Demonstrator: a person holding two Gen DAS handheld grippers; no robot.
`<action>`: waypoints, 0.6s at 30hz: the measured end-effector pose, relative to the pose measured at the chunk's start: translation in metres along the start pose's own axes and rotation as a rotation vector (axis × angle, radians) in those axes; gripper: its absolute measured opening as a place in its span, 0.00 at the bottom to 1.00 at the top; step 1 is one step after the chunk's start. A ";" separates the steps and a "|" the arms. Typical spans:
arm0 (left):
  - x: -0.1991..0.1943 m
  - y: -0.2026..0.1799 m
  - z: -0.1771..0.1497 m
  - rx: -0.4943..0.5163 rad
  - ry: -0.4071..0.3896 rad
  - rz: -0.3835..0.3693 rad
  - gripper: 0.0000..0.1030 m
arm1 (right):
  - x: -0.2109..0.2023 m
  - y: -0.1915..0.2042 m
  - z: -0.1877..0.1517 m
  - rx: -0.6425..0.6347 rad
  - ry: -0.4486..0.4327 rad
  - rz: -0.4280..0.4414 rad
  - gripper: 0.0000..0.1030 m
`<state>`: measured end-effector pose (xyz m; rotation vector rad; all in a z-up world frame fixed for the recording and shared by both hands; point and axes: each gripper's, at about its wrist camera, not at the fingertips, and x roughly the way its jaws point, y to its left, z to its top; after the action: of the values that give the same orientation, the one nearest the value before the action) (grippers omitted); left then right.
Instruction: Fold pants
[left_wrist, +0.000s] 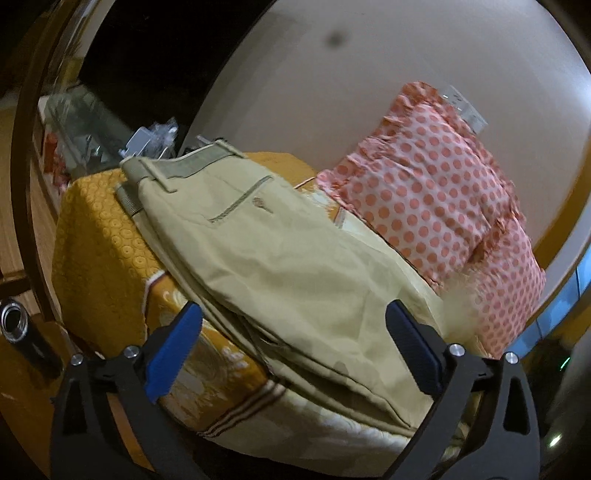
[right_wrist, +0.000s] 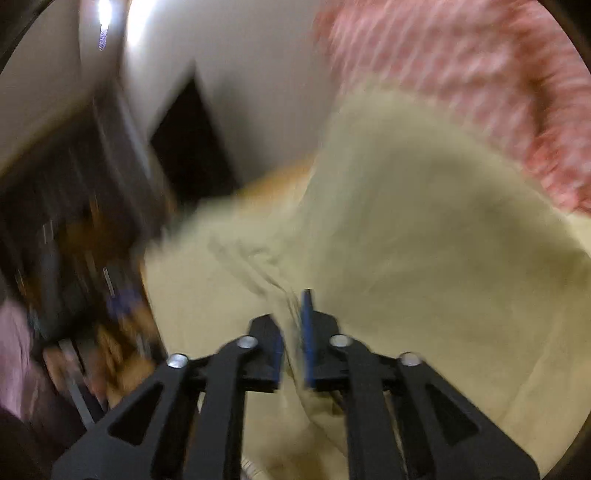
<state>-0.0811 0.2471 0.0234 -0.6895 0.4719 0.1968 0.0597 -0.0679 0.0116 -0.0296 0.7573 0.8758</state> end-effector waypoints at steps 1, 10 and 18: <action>0.002 0.002 0.002 -0.013 0.006 -0.001 0.97 | 0.003 0.004 -0.007 -0.003 0.017 0.005 0.55; 0.023 0.017 0.023 -0.085 0.017 0.063 0.98 | -0.075 -0.020 -0.021 0.107 -0.205 0.054 0.90; 0.048 0.036 0.052 -0.177 0.053 0.203 0.25 | -0.094 -0.061 -0.027 0.221 -0.271 0.065 0.91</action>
<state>-0.0319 0.3092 0.0151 -0.8212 0.5799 0.4161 0.0483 -0.1808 0.0324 0.3056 0.5994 0.8332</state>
